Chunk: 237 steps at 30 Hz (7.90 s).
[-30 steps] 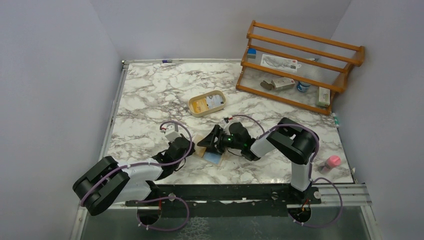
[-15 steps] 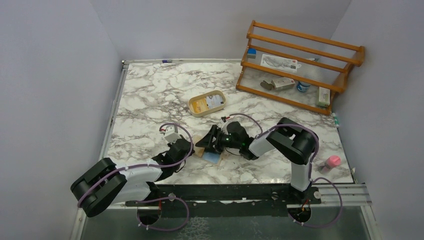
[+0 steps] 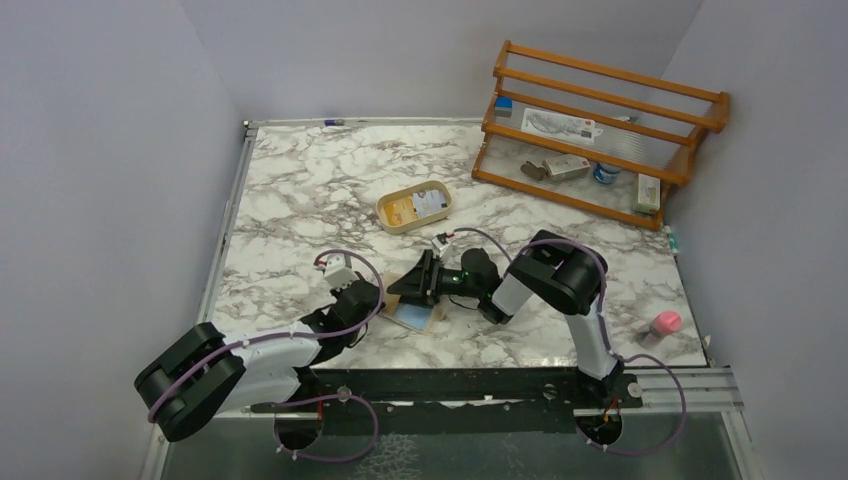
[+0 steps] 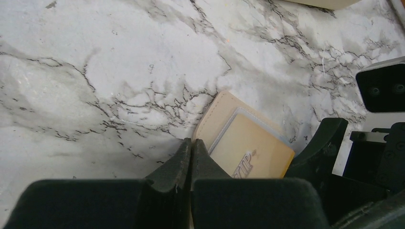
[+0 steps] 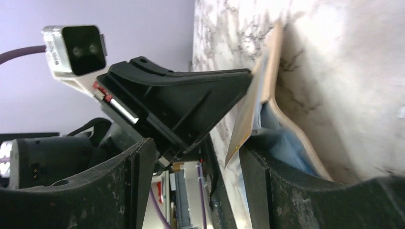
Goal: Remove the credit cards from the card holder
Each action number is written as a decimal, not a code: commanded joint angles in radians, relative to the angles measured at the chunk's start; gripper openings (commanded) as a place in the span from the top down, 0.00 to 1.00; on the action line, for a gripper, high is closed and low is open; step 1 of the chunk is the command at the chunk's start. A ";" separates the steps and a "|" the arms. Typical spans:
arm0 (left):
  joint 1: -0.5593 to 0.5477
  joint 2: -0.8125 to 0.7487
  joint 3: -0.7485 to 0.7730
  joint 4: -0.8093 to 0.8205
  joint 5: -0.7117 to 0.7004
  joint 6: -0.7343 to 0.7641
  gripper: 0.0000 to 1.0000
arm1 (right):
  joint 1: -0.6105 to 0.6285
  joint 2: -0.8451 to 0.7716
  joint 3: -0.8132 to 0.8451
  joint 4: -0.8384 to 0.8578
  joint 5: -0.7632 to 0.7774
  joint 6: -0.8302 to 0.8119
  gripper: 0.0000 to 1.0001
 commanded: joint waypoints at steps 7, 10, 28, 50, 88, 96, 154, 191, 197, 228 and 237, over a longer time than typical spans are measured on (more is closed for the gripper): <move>-0.069 -0.080 -0.002 0.031 0.315 -0.094 1.00 | 0.040 -0.182 0.177 -0.557 0.126 -0.197 0.28; -0.068 -0.075 0.011 0.030 0.315 -0.092 1.00 | 0.042 -0.190 0.262 -0.797 0.176 -0.244 0.27; -0.069 -0.171 0.001 -0.083 0.240 -0.098 1.00 | 0.041 -0.175 0.260 -1.137 0.252 -0.304 0.22; -0.070 -0.229 -0.010 -0.118 0.235 -0.126 1.00 | 0.031 -0.099 0.069 -0.272 -0.002 -0.172 0.24; -0.024 -0.241 -0.025 -0.119 0.185 -0.027 1.00 | -0.111 -0.143 -0.141 -0.071 -0.214 -0.191 0.32; -0.011 -0.214 -0.017 -0.112 0.194 -0.019 1.00 | -0.136 -0.179 -0.150 -0.193 -0.217 -0.256 0.33; 0.200 0.077 -0.177 0.359 0.579 -0.094 0.76 | -0.193 -0.112 -0.191 -0.093 -0.290 -0.230 0.35; 0.214 0.095 -0.114 0.292 0.591 -0.039 1.00 | -0.188 -0.350 -0.059 -0.789 -0.046 -0.501 0.31; 0.212 0.116 -0.111 0.293 0.578 -0.039 1.00 | -0.146 -0.327 -0.035 -0.816 -0.021 -0.509 0.31; 0.198 0.107 -0.145 0.307 0.551 -0.078 1.00 | -0.030 -0.209 -0.011 -0.485 -0.139 -0.286 0.30; 0.194 0.073 -0.152 0.306 0.529 -0.089 1.00 | 0.032 -0.171 0.038 -0.425 -0.116 -0.226 0.30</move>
